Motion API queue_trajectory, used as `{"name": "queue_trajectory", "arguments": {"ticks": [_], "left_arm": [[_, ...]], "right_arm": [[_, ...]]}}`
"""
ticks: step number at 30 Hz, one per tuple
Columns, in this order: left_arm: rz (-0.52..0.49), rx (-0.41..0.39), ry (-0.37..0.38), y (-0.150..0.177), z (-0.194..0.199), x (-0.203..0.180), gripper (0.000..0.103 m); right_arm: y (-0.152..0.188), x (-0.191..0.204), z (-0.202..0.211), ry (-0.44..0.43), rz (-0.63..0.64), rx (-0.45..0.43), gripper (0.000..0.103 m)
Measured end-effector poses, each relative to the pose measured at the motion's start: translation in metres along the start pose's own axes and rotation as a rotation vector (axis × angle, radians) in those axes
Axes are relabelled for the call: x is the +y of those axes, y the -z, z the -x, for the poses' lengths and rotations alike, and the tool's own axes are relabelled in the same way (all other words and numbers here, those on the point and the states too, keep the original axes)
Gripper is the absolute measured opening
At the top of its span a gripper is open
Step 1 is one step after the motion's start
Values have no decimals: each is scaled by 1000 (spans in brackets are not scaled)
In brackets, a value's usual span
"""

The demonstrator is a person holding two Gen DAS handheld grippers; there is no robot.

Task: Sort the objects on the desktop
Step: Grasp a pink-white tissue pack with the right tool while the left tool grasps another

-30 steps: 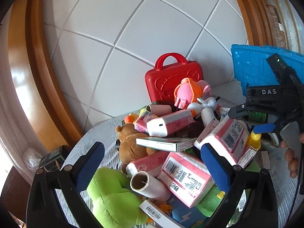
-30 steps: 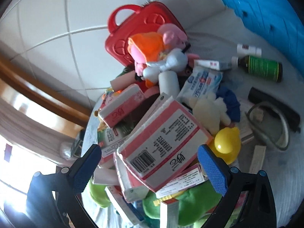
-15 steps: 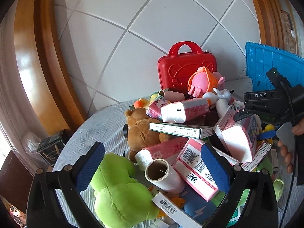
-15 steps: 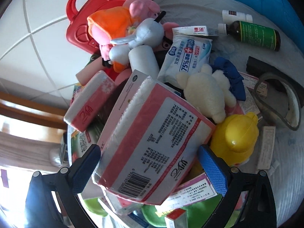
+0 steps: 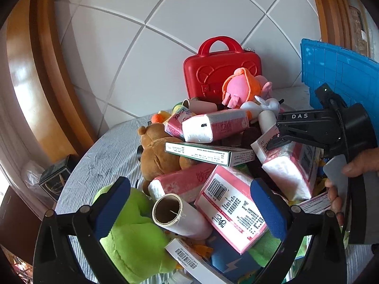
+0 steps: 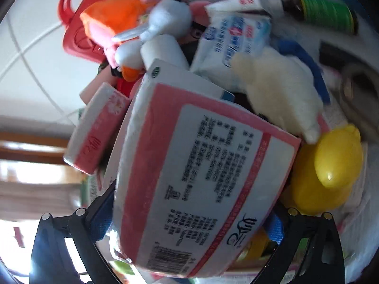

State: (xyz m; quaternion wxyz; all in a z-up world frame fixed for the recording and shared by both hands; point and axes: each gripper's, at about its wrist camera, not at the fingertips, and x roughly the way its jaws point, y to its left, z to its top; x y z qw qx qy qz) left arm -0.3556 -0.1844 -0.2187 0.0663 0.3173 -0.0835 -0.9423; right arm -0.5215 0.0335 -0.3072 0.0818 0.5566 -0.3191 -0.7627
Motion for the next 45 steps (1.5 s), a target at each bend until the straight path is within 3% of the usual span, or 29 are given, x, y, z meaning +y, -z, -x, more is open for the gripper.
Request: {"name": "queue_trajectory", "arguments": {"ticks": [3, 6, 12, 18, 20, 23, 27, 30, 35, 45], "left_arm": [[24, 9, 3, 1, -1, 2, 103], [55, 28, 15, -4, -10, -5, 103], [188, 152, 76, -6, -46, -32, 103], [333, 284, 115, 18, -79, -53, 103], [408, 326, 113, 28, -93, -50, 103], [514, 318, 119, 34, -107, -31, 101], [418, 303, 103, 24, -112, -38, 94], [344, 282, 110, 29, -97, -42, 79], [354, 262, 174, 27, -85, -27, 63], [232, 226, 159, 31, -57, -25, 57]], "right_arm": [[9, 14, 19, 48, 189, -94, 98], [17, 21, 37, 67, 334, -122, 98], [11, 8, 74, 26, 368, -132, 98], [6, 16, 87, 19, 435, -150, 98], [-1, 16, 85, 17, 455, -148, 98], [-3, 16, 86, 13, 481, -143, 98], [0, 15, 88, 13, 503, -129, 98], [5, 15, 94, 7, 519, -128, 98], [7, 12, 105, -11, 503, -146, 98], [26, 24, 122, -28, 537, -180, 98]]}}
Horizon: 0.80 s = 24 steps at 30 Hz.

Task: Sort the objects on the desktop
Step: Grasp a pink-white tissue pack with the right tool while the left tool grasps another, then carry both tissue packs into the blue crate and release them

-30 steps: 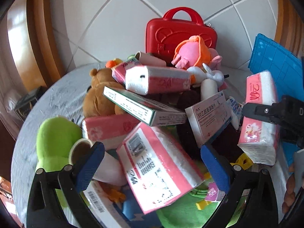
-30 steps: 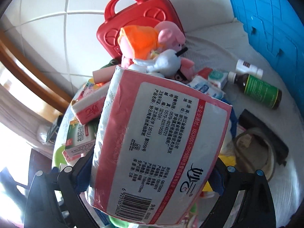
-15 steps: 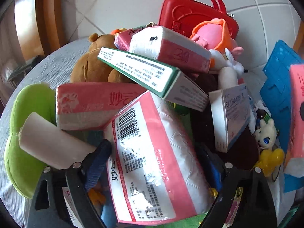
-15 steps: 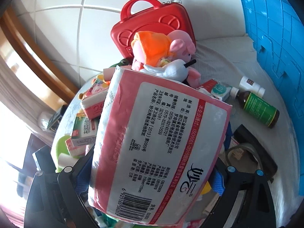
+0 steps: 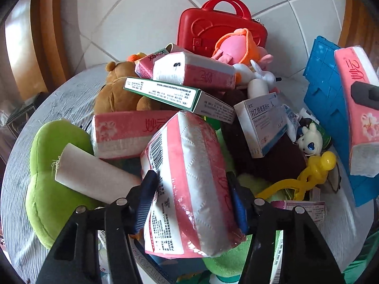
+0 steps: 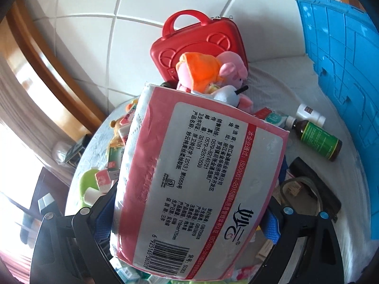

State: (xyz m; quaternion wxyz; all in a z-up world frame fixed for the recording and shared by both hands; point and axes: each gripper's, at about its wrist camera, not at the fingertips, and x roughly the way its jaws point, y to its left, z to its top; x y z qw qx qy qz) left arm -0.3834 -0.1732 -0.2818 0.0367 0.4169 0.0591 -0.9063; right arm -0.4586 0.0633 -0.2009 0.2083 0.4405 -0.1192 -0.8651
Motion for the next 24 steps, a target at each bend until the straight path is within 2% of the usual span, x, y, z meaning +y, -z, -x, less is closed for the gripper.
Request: {"name": "queue_trajectory", "arguments": {"ticks": [4, 7, 11, 17, 24], "left_arm": [[-16, -19, 24, 0, 10, 5, 57], [-51, -31, 12, -4, 17, 2, 57], [-110, -85, -5, -13, 37, -8, 57], [-165, -161, -22, -31, 63, -20, 57], [-268, -286, 2, -55, 108, -55, 57]], "right_arm": [[1, 4, 4, -2, 1, -13, 98], [2, 7, 5, -12, -6, -13, 98], [3, 15, 11, -9, 14, -38, 98], [1, 25, 34, 14, 48, -125, 98], [2, 27, 84, 56, 58, -262, 98]]}}
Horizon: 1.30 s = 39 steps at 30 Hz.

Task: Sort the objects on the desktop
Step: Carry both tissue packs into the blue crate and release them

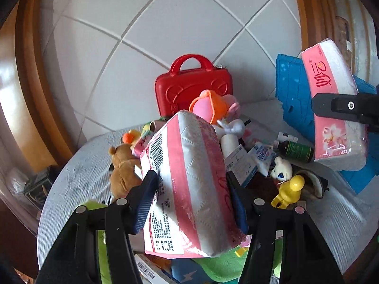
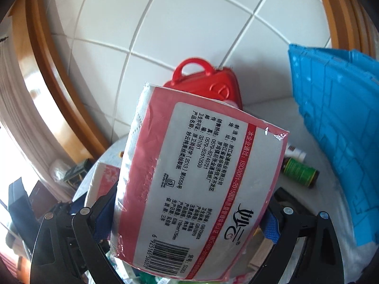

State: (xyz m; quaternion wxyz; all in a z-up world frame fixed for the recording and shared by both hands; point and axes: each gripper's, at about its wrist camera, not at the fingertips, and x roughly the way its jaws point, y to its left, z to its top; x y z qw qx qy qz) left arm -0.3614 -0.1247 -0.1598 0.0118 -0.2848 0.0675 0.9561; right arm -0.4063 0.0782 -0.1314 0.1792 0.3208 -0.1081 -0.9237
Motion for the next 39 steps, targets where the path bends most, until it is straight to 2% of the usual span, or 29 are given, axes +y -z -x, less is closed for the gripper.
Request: {"name": "queue_trajectory", "arguments": {"ticks": [6, 14, 19, 23, 31, 34, 36, 37, 39], "left_arm": [[-84, -150, 40, -45, 38, -35, 57], [-182, -313, 188, -105, 75, -106, 57], [-235, -380, 279, -141, 92, -166, 57], [-265, -422, 338, -173, 100, -219, 57], [-314, -431, 410, -239, 78, -344, 58], [-328, -398, 409, -267, 60, -391, 64], [-326, -366, 398, -289, 43, -420, 65], [-316, -360, 388, -298, 38, -431, 69], [-299, -366, 364, -316, 29, -446, 88]], "right_arm": [[-7, -6, 62, 74, 1, -150, 98], [-18, -23, 149, 202, 6, -335, 98], [-34, -53, 203, 284, -3, -437, 98], [-55, -97, 240, 341, -24, -501, 98], [-106, -216, 279, 449, -62, -500, 98], [-133, -262, 280, 487, -79, -480, 98], [-161, -297, 269, 505, -99, -431, 99], [-173, -313, 263, 509, -111, -413, 99], [-194, -345, 255, 515, -134, -369, 101]]}}
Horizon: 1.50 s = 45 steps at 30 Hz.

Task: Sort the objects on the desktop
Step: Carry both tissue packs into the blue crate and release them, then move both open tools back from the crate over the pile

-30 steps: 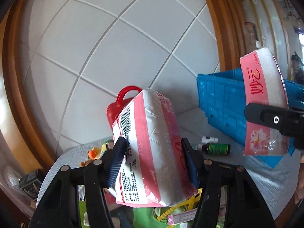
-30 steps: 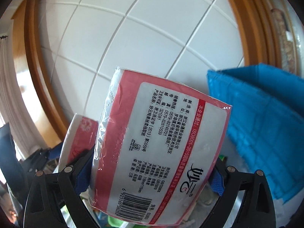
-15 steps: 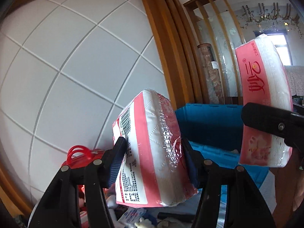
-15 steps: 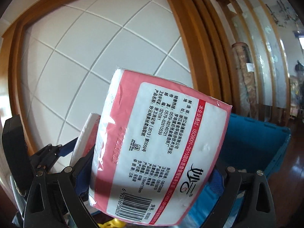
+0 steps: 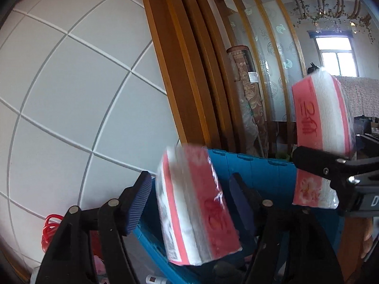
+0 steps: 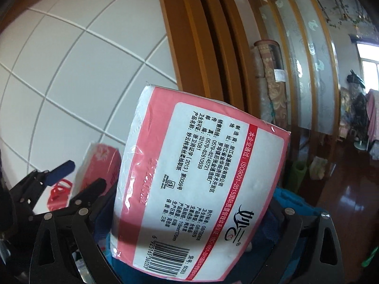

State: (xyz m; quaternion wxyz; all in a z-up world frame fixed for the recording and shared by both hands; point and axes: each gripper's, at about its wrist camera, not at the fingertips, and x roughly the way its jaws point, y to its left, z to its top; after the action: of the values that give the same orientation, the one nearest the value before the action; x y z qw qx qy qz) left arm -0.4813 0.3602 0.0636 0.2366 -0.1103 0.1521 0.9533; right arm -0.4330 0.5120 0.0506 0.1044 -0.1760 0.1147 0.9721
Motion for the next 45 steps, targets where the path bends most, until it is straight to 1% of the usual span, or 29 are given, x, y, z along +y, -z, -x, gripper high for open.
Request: {"name": "queue_trajectory", "arguments": {"ticks": [1, 2, 6, 11, 13, 16, 21, 23, 28, 32, 37, 39, 45], "left_arm": [[1, -4, -15, -6, -6, -2, 101], [3, -11, -34, -11, -11, -3, 103], [24, -29, -57, -18, -18, -4, 103], [52, -36, -74, -5, -9, -1, 103], [62, -43, -70, 1, -2, 1, 103], [65, -56, -89, 11, 13, 3, 103], [66, -78, -150, 33, 42, 7, 103], [65, -84, -174, 42, 54, 10, 103], [96, -103, -198, 66, 92, 24, 103], [101, -123, -215, 89, 131, 38, 103], [92, -134, -241, 122, 181, 60, 103], [86, -120, -238, 138, 200, 69, 103], [74, -77, -244, 189, 250, 93, 103]], "right_arm": [[-4, -10, -9, 2, -14, 6, 101], [-10, -21, -17, 3, -34, 10, 103], [-24, -47, -24, -20, -68, 6, 103], [-21, -50, -10, -72, -75, -25, 103], [-14, -41, 1, -86, -75, -40, 103], [-1, -30, 15, -81, -45, -71, 103], [24, -2, 27, -36, 55, -96, 103], [33, 7, 32, -23, 76, -101, 103], [51, 25, 45, -10, 79, -94, 103], [69, 46, 71, -8, 79, -99, 103], [97, 89, 113, 20, 123, -135, 103], [113, 109, 129, 30, 129, -141, 103], [164, 164, 160, 23, 141, -104, 103]]}}
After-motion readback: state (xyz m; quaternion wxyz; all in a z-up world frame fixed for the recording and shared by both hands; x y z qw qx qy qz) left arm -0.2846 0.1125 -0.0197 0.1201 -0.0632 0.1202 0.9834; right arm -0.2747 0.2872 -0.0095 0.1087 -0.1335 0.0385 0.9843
